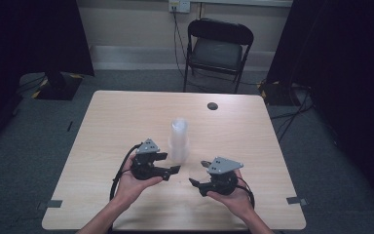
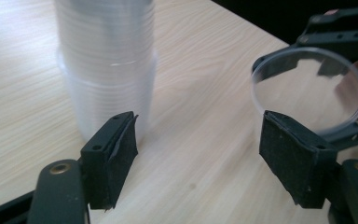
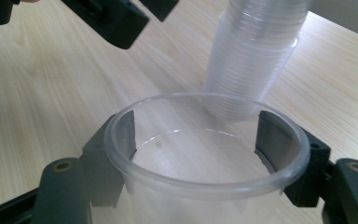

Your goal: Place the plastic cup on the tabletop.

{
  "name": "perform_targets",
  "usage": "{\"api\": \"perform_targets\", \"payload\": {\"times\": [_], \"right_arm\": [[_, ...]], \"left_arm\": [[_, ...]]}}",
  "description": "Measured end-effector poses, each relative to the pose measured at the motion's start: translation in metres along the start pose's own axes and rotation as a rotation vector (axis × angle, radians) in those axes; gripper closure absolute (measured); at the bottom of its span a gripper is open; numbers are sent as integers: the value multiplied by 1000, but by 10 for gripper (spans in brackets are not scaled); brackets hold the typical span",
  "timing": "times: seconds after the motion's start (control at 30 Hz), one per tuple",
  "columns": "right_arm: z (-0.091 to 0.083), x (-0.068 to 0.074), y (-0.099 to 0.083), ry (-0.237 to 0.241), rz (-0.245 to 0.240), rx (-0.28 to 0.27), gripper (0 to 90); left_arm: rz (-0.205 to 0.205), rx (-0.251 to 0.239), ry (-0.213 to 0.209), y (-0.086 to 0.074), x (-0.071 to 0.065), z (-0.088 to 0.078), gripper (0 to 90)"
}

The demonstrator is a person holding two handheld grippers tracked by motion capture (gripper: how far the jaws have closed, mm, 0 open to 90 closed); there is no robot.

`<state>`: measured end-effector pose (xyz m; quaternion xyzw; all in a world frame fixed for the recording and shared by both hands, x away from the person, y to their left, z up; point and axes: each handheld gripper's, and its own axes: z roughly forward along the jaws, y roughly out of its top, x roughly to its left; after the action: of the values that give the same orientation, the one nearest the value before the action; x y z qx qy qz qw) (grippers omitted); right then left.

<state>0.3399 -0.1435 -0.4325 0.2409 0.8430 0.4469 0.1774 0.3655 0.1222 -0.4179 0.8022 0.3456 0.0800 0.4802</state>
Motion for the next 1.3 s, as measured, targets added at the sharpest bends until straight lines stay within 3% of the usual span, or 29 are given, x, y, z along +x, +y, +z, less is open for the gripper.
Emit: {"api": "perform_targets", "payload": {"times": [0.33,0.47,0.53,0.8,1.03,1.3], "right_arm": [[-4,-9,1,-36,46,-21,290],[-6,-12,3,-52,53,-15,289],[-8,-14,4,-61,59,-20,290],[-9,-28,13,-94,95,-49,290],[-9,-46,24,-140,125,-82,292],[-2,-70,32,-193,192,-113,293]], "left_arm": [[28,-6,46,-16,4,-12,236],[23,-1,47,-20,6,-18,212],[43,-3,46,-23,7,-21,195],[21,-13,59,-40,10,-33,160],[9,3,58,-50,15,-35,159],[10,-2,57,-55,16,-37,159]]}}
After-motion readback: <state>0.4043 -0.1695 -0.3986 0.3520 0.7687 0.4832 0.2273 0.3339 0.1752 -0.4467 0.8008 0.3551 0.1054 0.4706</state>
